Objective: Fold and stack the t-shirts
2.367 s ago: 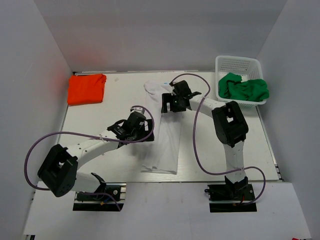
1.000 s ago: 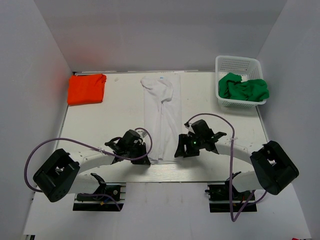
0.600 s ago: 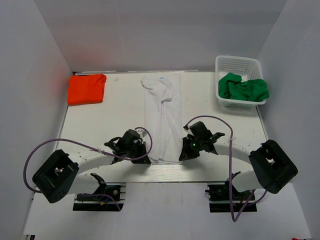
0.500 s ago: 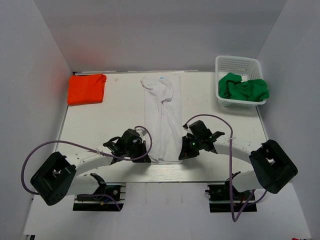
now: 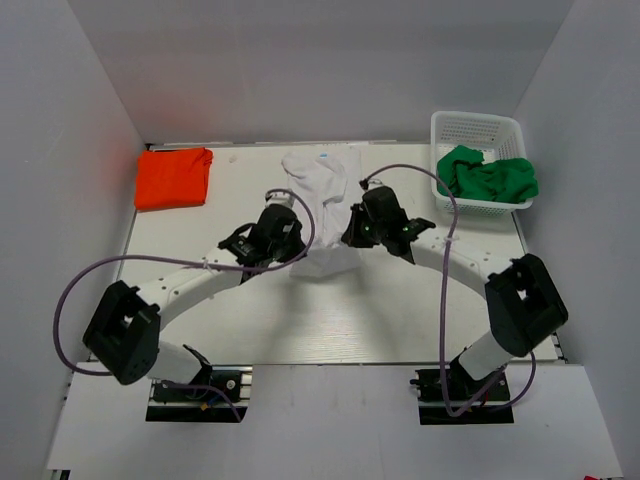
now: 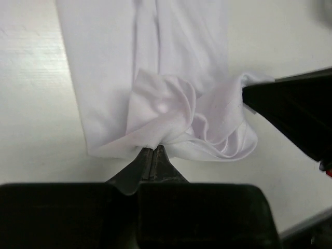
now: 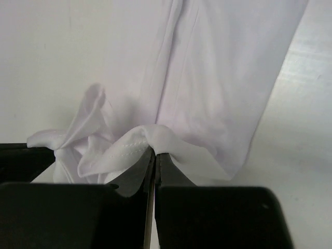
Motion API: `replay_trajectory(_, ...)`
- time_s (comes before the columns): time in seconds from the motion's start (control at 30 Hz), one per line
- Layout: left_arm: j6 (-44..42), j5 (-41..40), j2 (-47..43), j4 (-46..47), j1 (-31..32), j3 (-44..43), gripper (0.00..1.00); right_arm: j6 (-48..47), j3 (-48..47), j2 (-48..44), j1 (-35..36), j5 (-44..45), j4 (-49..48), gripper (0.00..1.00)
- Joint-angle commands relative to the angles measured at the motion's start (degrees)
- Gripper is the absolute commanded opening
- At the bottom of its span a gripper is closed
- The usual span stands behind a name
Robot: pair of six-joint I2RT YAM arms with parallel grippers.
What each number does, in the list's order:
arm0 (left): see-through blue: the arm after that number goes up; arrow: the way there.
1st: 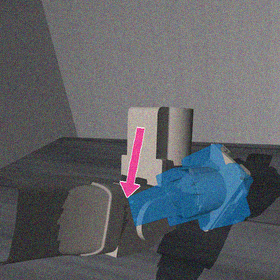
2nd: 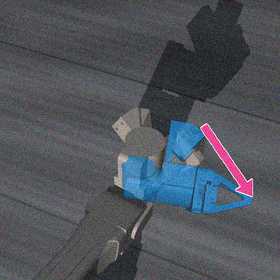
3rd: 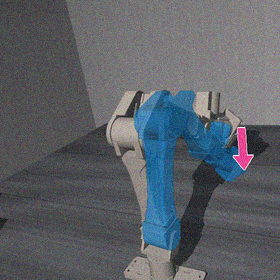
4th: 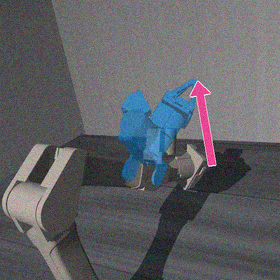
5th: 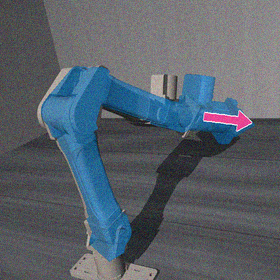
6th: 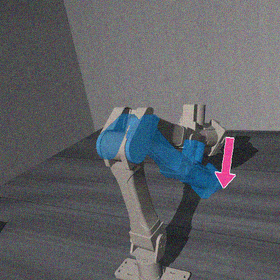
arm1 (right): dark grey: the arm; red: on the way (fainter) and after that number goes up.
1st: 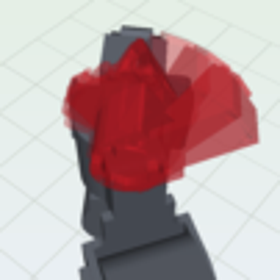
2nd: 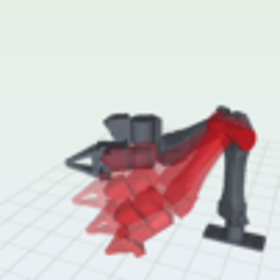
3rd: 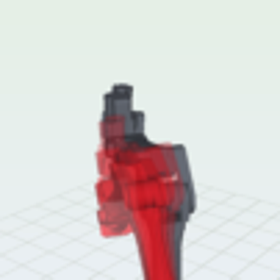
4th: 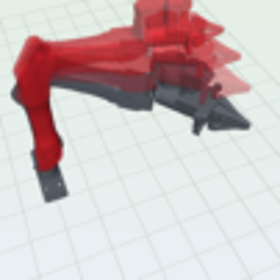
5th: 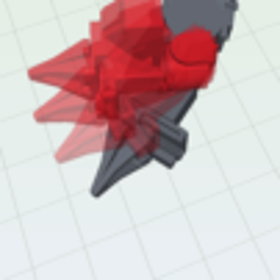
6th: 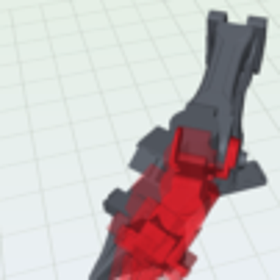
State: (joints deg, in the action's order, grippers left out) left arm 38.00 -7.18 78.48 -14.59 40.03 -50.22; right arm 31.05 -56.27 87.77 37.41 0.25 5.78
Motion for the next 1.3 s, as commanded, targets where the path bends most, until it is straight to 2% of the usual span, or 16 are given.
replay_trajectory(0.0, -1.00, -9.08, 4.12, -4.13, -2.67, -6.99, 0.00, -0.64, -6.64, 4.58, -2.15, 5.82, -0.42, 0.00)
replay_trajectory(0.33, -7.93, -6.79, 16.70, 1.49, -8.38, -19.30, 0.00, -1.43, -21.49, 16.64, -6.73, 2.65, 1.51, 0.00)
replay_trajectory(0.47, -9.26, -6.79, 23.54, 2.19, -9.88, -23.52, 0.00, -0.99, -24.58, 19.89, -7.96, 2.30, 2.57, 0.00)
replay_trajectory(0.7, -10.40, -5.48, 29.97, 5.00, -13.74, -29.14, 0.00, -1.43, -30.46, 26.31, -9.99, 0.28, 2.13, 0.00)
replay_trajectory(0.8, -12.07, -1.97, 34.10, 6.84, -14.80, -32.04, 0.00, -0.73, -31.71, 28.77, -10.95, 0.36, 1.52, 0.00)
replay_trajectory(0.87, -13.30, -0.64, 36.21, 7.73, -15.33, -33.89, 0.18, -0.20, -32.23, 30.52, -11.82, 0.28, -0.49, 0.01)
replay_trajectory(0.9, -13.30, -0.64, 37.35, 7.73, -15.33, -36.77, 0.25, -0.20, -32.58, 30.80, -11.92, 0.28, -1.12, 0.06)
replay_trajectory(0.93, -13.30, -0.64, 39.62, 5.73, -15.94, -38.62, 0.38, -0.37, -33.80, 31.49, -12.35, -1.46, -2.43, 0.28)
replay_trajectory(0.97, -13.30, -0.64, 40.26, 5.02, -15.95, -40.64, 0.60, -0.90, -34.25, 31.67, -12.45, -1.48, -2.88, 0.57)
replay_trajectory(1.0, -13.30, -1.16, 40.26, 5.01, -16.47, -40.66, 0.72, -1.42, -34.69, 31.76, -12.53, -1.39, -3.32, 0.90)
replay_trajectory(1.03, -13.82, -1.17, 39.04, 5.71, -16.48, -40.05, 0.83, -1.78, -35.13, 31.42, -12.62, -1.39, -3.76, 0.90)
replay_trajectory(1.07, -13.83, -1.78, 38.08, 5.71, -16.48, -39.26, 1.00, -1.95, -34.79, 31.07, -12.62, -1.74, -3.76, 0.90)
replay_trajectory(1.17, -14.36, -1.78, 33.26, 5.71, -17.00, -36.98, 1.00, -2.66, -29.09, 26.50, -12.10, -4.11, -6.99, 0.90)
replay_trajectory(1.27, -14.36, 0.05, 28.33, 5.71, -17.00, -28.48, 1.00, -1.96, -21.70, 20.09, -11.92, -5.70, -9.65, 0.90)
